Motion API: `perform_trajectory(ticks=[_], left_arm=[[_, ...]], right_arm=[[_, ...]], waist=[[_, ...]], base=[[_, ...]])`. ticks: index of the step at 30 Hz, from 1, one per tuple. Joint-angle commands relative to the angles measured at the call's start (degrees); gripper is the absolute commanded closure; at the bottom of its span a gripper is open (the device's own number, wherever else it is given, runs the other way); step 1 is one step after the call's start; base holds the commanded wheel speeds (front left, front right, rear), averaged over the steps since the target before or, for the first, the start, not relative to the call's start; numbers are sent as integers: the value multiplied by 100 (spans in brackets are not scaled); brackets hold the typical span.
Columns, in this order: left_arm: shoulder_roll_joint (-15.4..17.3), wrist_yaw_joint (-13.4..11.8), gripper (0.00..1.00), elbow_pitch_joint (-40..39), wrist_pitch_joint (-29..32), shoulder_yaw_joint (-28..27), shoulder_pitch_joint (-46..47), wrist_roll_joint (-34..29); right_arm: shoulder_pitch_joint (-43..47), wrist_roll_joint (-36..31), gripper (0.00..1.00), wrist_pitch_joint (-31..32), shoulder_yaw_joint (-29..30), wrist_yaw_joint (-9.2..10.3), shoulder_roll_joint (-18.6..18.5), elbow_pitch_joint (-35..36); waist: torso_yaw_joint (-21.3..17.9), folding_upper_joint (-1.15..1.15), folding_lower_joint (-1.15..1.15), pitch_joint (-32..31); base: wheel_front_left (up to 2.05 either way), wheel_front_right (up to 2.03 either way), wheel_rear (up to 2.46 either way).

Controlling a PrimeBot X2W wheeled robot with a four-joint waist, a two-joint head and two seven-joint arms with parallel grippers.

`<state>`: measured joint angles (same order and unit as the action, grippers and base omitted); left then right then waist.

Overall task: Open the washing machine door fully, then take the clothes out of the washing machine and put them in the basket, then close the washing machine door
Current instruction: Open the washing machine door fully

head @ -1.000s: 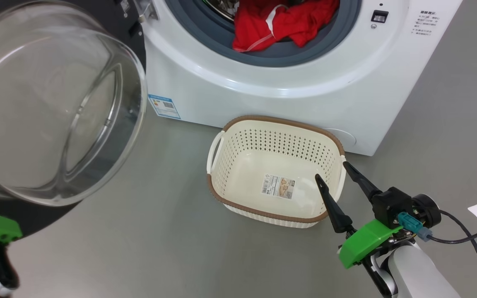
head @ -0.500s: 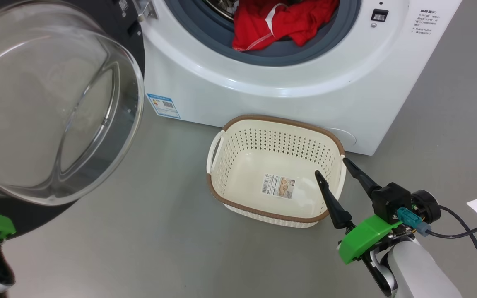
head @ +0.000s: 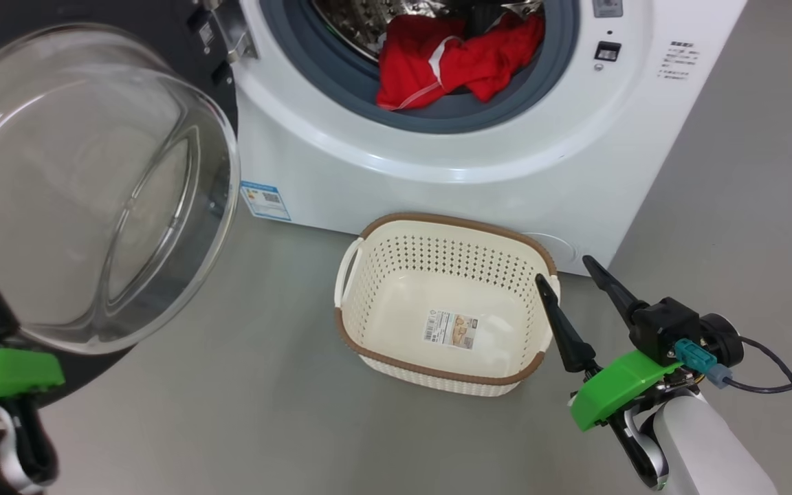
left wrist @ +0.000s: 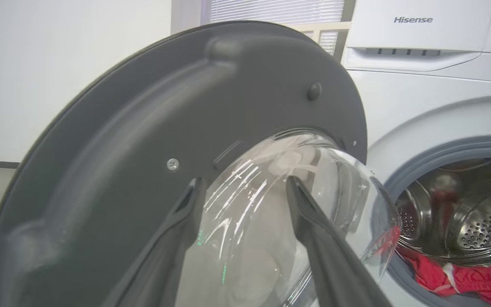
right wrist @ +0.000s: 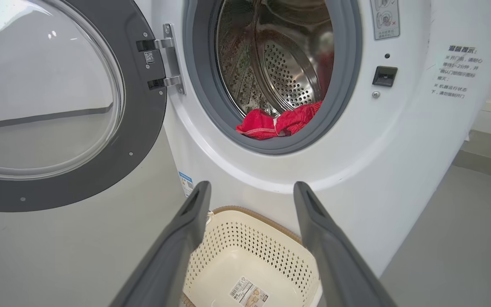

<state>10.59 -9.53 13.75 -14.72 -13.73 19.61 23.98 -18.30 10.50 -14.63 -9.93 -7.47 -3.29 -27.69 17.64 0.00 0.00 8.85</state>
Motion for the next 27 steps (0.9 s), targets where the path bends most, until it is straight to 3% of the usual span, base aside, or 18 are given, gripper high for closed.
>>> perform_trajectory(ticks=[1, 10, 15, 27], left_arm=[[170, 86, 0, -330, -28, -75, -44, -114], [-56, 443, 0, -1415, 202, 630, -361, -189], [-167, 754, 0, -1743, 471, 1255, -578, -254], [-232, 806, 0, -1583, 452, 1673, -813, -451]], right_arm=[[-46, -3, 0, -36, -77, -2, 41, 176], [74, 75, 0, -37, 115, -2, 41, 457], [149, 105, 0, -37, 273, -2, 41, 489], [236, 84, 0, -37, 446, -2, 41, 700]], waist=[[-88, 0, 0, -67], [-491, 0, 0, -232], [-904, 0, 0, -331], [-1748, 0, 0, -348]], base=[[0, 0, 0], [0, 0, 0], [0, 0, 0], [0, 0, 0]])
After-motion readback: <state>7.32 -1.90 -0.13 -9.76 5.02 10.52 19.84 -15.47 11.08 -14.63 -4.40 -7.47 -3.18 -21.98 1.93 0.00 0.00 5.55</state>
